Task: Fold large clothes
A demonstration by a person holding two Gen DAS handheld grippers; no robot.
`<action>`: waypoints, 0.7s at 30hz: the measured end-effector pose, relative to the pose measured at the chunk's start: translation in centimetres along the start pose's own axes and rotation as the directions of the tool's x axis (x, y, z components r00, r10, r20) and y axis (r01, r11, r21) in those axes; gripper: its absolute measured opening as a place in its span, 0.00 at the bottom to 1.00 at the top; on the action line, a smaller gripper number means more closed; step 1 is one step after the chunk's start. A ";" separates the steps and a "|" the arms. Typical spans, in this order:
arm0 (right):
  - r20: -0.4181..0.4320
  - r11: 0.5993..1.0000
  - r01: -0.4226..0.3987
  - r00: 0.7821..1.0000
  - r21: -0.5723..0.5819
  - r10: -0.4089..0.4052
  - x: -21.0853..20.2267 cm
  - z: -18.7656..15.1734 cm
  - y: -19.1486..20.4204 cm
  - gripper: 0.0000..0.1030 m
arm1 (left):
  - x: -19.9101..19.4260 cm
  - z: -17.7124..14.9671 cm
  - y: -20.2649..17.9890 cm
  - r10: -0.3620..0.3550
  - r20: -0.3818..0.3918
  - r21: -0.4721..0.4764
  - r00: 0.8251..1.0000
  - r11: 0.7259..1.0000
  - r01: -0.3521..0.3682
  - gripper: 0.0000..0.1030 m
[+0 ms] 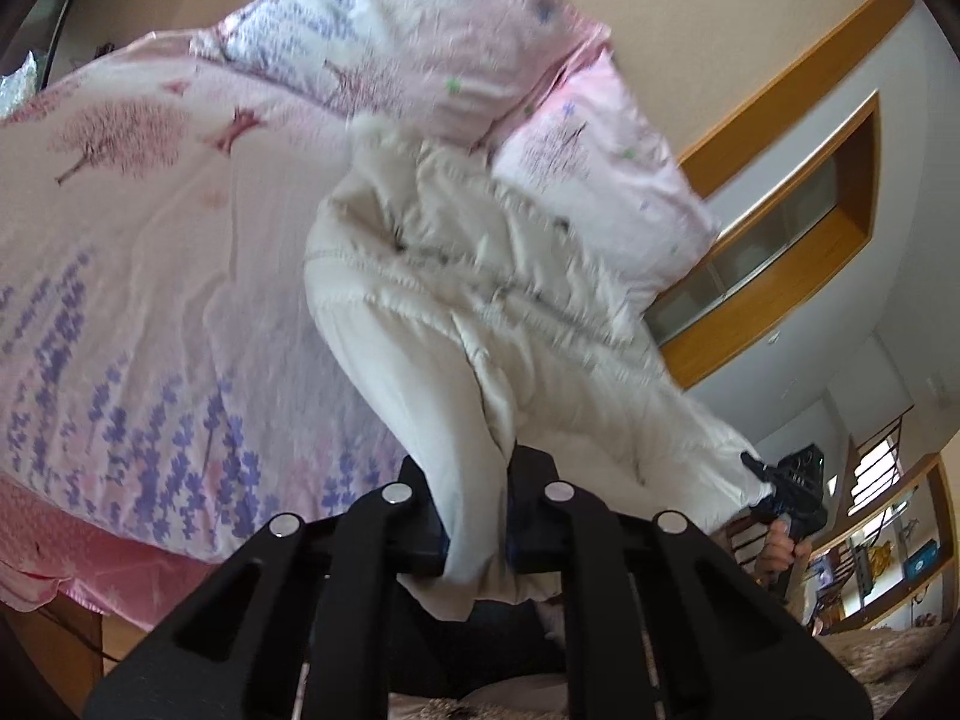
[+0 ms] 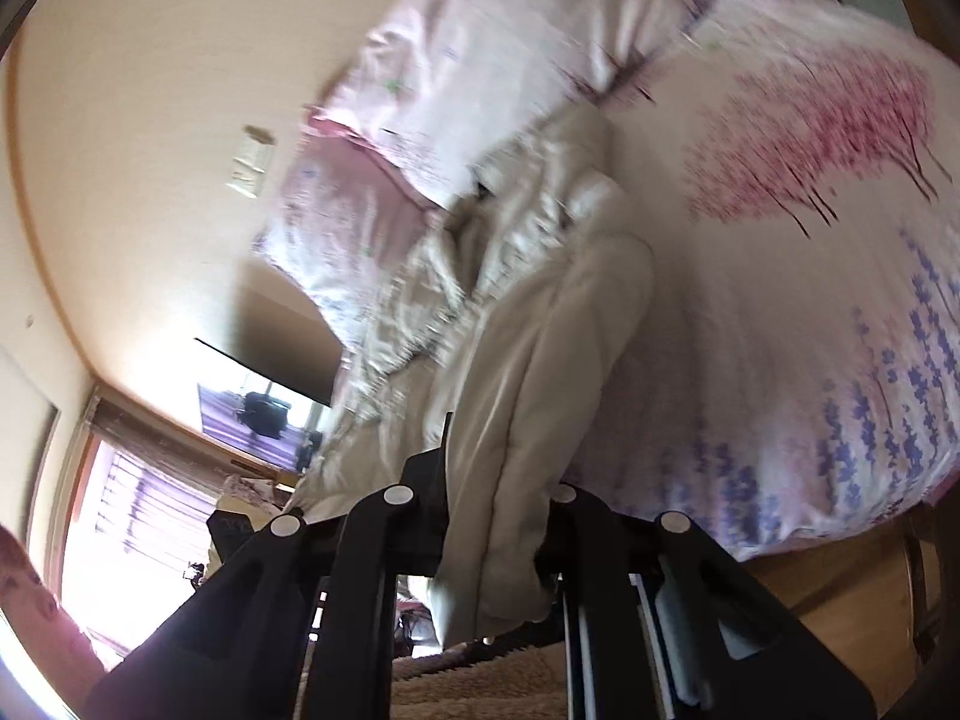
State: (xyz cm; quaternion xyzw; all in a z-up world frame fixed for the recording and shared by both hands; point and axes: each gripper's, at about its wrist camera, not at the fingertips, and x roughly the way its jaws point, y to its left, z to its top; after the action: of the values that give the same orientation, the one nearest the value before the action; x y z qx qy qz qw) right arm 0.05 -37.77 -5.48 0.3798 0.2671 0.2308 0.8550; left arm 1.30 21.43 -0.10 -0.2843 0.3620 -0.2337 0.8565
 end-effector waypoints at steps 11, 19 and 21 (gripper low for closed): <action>0.201 0.993 -0.076 0.975 -0.086 0.092 1.8 9.0 6.0 0.11 | 0.3 10.2 -2.6 -0.008 0.165 0.045 0.986 0.999 0.000 0.11; 0.253 0.997 0.068 0.966 -0.038 -0.056 9.3 19.0 7.8 0.11 | 6.7 21.5 -4.0 0.097 0.187 0.027 0.978 0.994 -0.104 0.11; 0.246 0.991 0.131 0.961 0.005 -0.128 11.9 21.1 7.0 0.11 | 9.5 24.1 -3.9 0.141 0.173 0.026 0.975 0.989 -0.148 0.11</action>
State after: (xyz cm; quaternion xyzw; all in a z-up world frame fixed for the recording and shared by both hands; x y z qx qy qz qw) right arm 20.98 -37.50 8.62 0.3823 0.1821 0.1273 0.8969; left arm 24.69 20.54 11.72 -0.2595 0.3026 -0.1525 0.9043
